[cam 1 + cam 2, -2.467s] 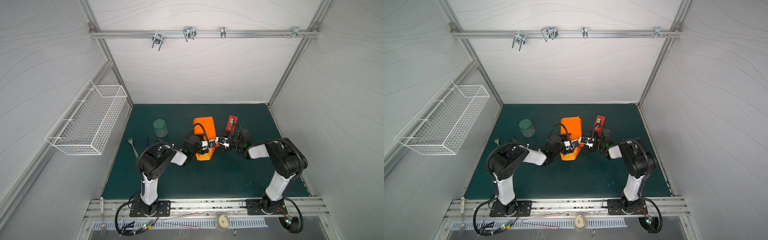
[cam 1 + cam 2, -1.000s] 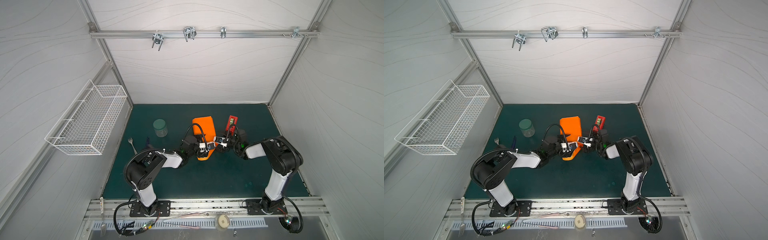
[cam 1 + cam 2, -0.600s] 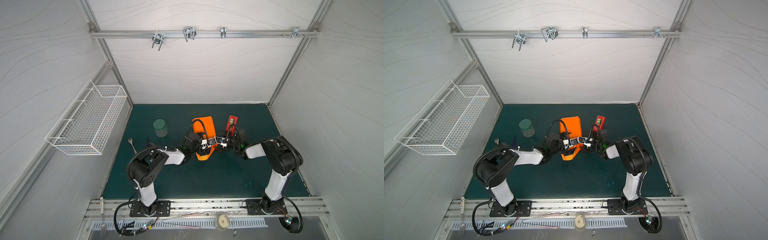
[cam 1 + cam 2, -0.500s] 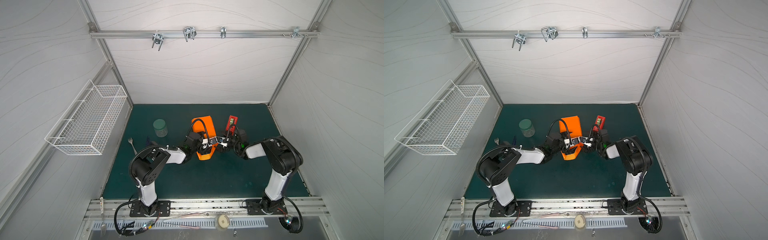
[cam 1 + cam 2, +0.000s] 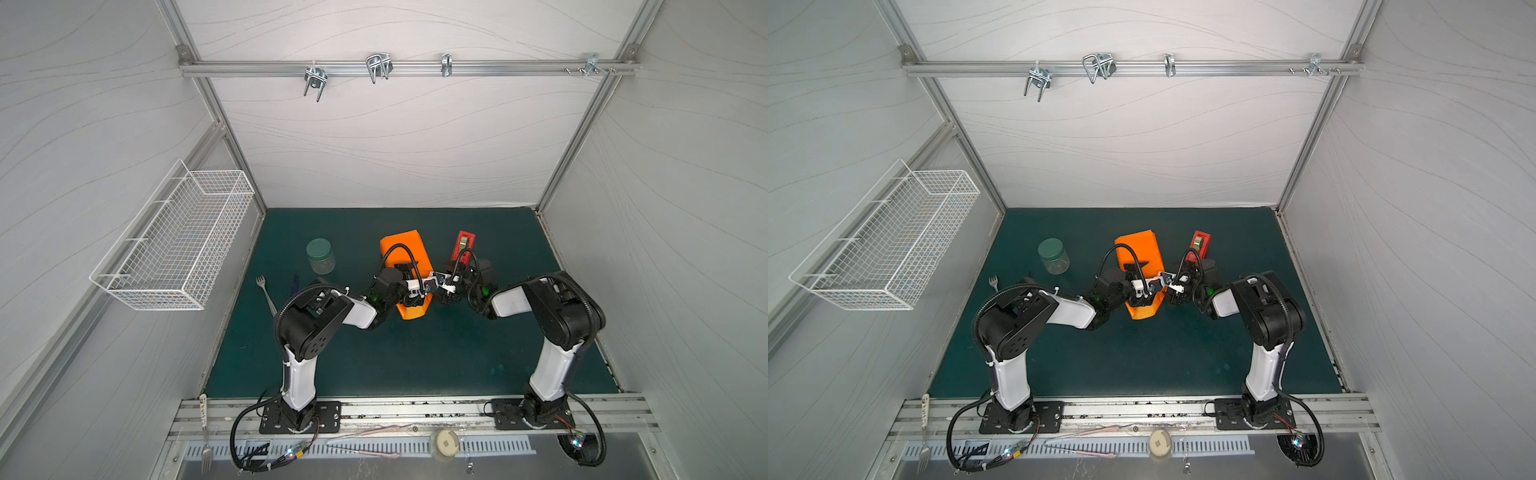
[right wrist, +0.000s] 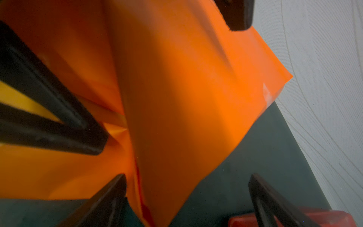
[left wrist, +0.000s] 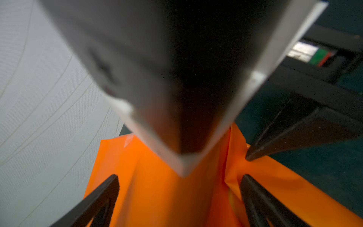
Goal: Wrap a gift box in wrapping paper
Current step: Fold the wrapping paper for the gift box.
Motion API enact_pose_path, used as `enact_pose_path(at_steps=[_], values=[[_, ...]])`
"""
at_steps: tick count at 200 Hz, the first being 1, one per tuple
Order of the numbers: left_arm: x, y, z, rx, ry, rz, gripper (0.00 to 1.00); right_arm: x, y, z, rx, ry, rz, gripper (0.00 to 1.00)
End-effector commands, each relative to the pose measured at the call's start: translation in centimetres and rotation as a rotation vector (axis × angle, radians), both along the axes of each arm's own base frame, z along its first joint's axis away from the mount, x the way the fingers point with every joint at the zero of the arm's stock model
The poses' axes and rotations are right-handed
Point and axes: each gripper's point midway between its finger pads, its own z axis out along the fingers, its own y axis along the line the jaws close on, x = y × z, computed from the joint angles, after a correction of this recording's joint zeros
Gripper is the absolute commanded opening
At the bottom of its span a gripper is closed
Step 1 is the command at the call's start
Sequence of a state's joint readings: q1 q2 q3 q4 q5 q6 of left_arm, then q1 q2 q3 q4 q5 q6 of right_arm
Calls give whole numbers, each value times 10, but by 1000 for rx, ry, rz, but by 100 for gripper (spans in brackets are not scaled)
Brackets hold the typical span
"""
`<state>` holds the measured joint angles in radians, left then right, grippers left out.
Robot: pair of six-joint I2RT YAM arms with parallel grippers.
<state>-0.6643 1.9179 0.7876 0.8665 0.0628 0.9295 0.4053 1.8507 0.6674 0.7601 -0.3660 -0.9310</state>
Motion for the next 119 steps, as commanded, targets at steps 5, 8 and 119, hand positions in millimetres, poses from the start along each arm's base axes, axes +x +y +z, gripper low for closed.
enact_pose_path(at_steps=[5,8,119], values=[[11,16,-19,65,-34,69,99,-10,7,8,35,-21,60,99],[11,17,-20,68,-35,69,99,-11,6,8,35,-17,59,99],[13,21,-25,110,-126,56,99,-47,-26,10,11,62,136,90]])
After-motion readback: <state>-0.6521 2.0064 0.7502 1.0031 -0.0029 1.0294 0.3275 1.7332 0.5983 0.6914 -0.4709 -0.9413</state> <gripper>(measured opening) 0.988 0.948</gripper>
